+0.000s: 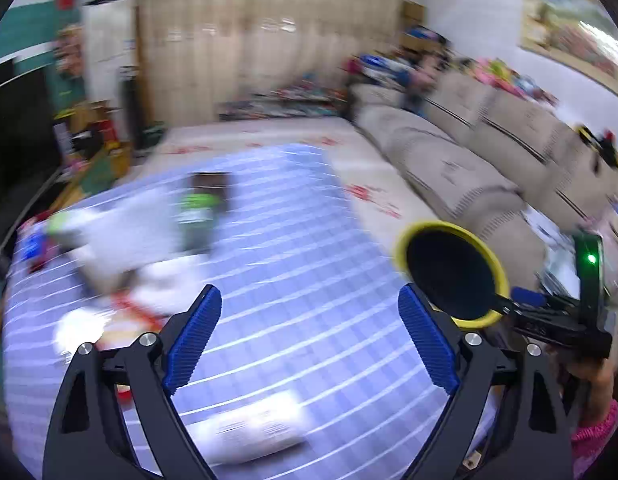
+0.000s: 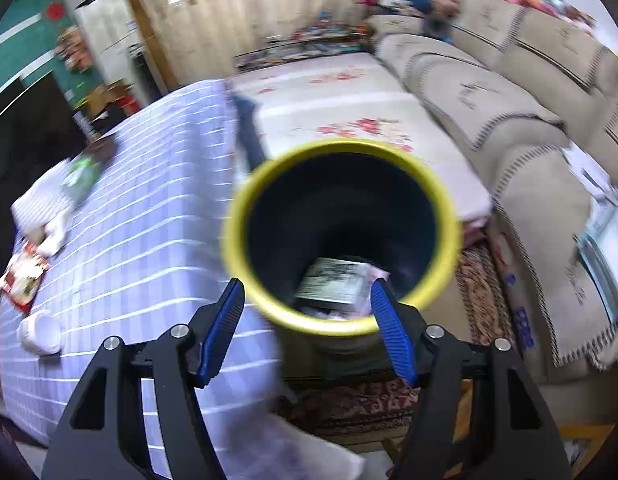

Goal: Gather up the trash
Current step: 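Grasp the white tea carton with the left tool and drop it into the bin, then grasp the white supplement bottle with the right tool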

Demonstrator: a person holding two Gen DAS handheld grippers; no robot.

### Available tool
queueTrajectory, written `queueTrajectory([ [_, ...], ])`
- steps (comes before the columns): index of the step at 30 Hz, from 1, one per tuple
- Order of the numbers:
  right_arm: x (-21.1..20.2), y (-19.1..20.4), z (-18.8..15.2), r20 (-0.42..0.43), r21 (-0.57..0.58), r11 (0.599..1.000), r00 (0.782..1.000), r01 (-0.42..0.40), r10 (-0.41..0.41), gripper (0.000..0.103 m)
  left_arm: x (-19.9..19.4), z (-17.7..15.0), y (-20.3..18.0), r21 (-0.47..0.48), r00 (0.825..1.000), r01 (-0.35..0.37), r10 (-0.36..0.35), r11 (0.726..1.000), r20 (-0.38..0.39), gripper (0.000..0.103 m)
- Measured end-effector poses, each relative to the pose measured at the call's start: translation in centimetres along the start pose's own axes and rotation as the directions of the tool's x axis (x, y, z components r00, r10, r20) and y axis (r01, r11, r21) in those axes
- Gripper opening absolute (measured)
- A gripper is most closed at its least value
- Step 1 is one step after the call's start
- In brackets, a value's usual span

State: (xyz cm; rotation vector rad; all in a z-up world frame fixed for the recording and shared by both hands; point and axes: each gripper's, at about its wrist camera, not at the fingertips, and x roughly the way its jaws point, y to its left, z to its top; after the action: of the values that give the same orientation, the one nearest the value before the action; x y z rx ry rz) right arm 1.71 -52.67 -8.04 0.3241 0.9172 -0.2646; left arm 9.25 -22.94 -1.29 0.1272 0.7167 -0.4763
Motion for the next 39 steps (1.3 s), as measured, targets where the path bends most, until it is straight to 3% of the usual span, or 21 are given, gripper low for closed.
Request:
queueTrajectory([
  [4, 0.1, 5.8, -0.4, -0.014, -0.099, 0.993, 0.998, -0.069, 0.068, 0.062, -3.7, -1.9, 6.6, -0.107, 0.99, -0.13, 0.135, 0.986, 0.036, 0.091],
  [10, -1.2, 14.4, -2.3, -0.02, -0.225, 0.96, 0.986, -0.166, 0.166, 0.063, -7.2, -4.9, 13.8, -0.22, 0.969, -0.222, 0.239, 0.95, 0.053, 0.091],
  [15, -2.9, 20.1, -3.9, -0.008, -0.283, 0.93, 0.97, -0.234, 0.242, 0.063, -8.6, -7.2, 16.7, -0.256, 0.966, -0.233, 0.254, 0.938, 0.051, 0.092],
  [22, -3.7, 26.4, -6.4, -0.027, -0.364, 0.889, 0.957, -0.277, 0.287, 0.078, -9.3, -9.1, 17.7, -0.276, 0.969, -0.221, 0.242, 0.935, 0.042, 0.092],
  [28, -2.9, 28.4, -7.9, -0.038, -0.387, 0.888, 0.966, -0.248, 0.254, 0.084, -9.6, -10.1, 18.6, -0.291, 0.972, -0.214, 0.233, 0.932, 0.033, 0.092],
  [35, -1.0, 28.2, -7.7, -0.013, -0.364, 0.917, 0.985, -0.165, 0.172, 0.087, -9.0, -10.9, 19.1, -0.304, 0.977, -0.199, 0.214, 0.932, 0.017, 0.092],
  [39, 0.0, 28.3, -8.0, -0.037, -0.358, 0.917, 0.984, -0.177, 0.176, 0.087, -8.6, -11.0, 18.7, -0.299, 0.979, -0.19, 0.202, 0.935, 0.011, 0.092],
])
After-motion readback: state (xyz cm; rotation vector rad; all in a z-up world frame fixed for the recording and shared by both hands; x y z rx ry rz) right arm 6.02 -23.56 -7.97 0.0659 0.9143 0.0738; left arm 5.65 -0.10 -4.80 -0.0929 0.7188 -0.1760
